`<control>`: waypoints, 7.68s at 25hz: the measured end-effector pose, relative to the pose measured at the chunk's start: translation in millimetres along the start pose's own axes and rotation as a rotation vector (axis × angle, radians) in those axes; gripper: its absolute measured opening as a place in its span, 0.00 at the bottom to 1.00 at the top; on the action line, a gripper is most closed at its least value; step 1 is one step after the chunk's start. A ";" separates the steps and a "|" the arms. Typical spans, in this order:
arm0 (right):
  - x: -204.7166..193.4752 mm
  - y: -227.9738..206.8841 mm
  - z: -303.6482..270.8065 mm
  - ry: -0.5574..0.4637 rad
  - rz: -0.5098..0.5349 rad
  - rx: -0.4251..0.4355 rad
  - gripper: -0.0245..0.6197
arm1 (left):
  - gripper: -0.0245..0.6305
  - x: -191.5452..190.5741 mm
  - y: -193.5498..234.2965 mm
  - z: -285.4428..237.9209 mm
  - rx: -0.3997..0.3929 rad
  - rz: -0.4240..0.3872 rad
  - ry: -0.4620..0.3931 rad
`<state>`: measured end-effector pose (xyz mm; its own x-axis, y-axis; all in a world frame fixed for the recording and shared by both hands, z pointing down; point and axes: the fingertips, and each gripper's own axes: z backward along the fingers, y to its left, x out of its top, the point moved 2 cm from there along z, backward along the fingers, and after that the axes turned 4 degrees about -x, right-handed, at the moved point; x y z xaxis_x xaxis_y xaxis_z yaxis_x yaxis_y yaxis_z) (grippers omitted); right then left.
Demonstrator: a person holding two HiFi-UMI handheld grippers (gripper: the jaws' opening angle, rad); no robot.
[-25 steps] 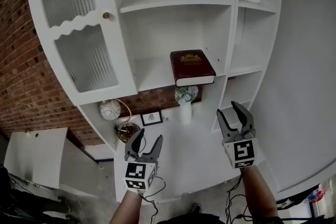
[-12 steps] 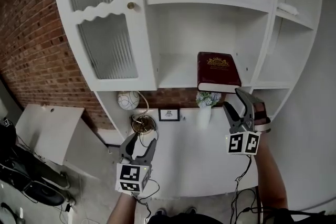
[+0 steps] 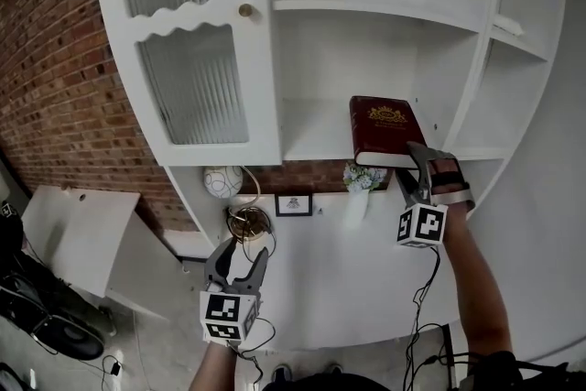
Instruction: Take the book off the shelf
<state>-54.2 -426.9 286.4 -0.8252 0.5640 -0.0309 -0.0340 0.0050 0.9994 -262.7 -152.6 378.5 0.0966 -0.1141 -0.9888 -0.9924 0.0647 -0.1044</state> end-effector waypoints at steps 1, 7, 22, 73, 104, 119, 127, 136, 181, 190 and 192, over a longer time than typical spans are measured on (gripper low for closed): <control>-0.8 1.3 -3.5 0.011 0.009 -0.001 0.50 | 0.42 -0.9 2.1 0.2 -0.006 -0.002 0.000; -3.0 0.2 -11.0 0.067 0.051 -0.036 0.38 | 0.42 -3.8 21.4 1.0 -0.013 0.018 -0.009; 5.1 2.1 71.5 0.073 0.066 -0.153 0.37 | 0.40 -8.9 -11.0 -46.2 -0.245 0.015 -0.048; -72.0 267.2 202.4 0.301 -0.121 0.215 0.37 | 0.38 -139.6 -157.0 -79.2 -0.581 0.060 0.250; -64.5 411.4 176.9 0.285 -0.166 0.401 0.38 | 0.37 -212.5 -166.5 -78.2 -0.508 0.112 0.404; -36.5 478.3 197.9 0.279 -0.356 0.689 0.51 | 0.37 -233.5 -163.6 -68.0 -0.522 0.140 0.440; -19.3 496.3 201.2 0.244 -0.461 0.808 0.63 | 0.37 -244.4 -160.9 -67.1 -0.520 0.152 0.456; -10.9 449.4 185.2 0.217 -0.689 0.721 0.58 | 0.37 -220.7 -159.7 -74.0 -0.521 0.142 0.419; -46.1 73.8 151.8 0.095 -1.187 -0.091 0.04 | 0.10 18.7 -133.1 -94.1 -0.408 0.014 -0.099; -44.2 72.9 148.5 0.080 -1.170 -0.097 0.04 | 0.10 15.3 -131.3 -97.0 -0.398 0.017 -0.088; -44.1 73.1 147.8 0.078 -1.174 -0.097 0.04 | 0.10 13.7 -130.4 -97.5 -0.396 0.018 -0.085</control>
<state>63.1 -329.4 363.1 -0.2919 0.2038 -0.9345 -0.8348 0.4226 0.3529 -139.4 -259.2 389.0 0.0681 -0.0331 -0.9971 -0.9451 -0.3224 -0.0539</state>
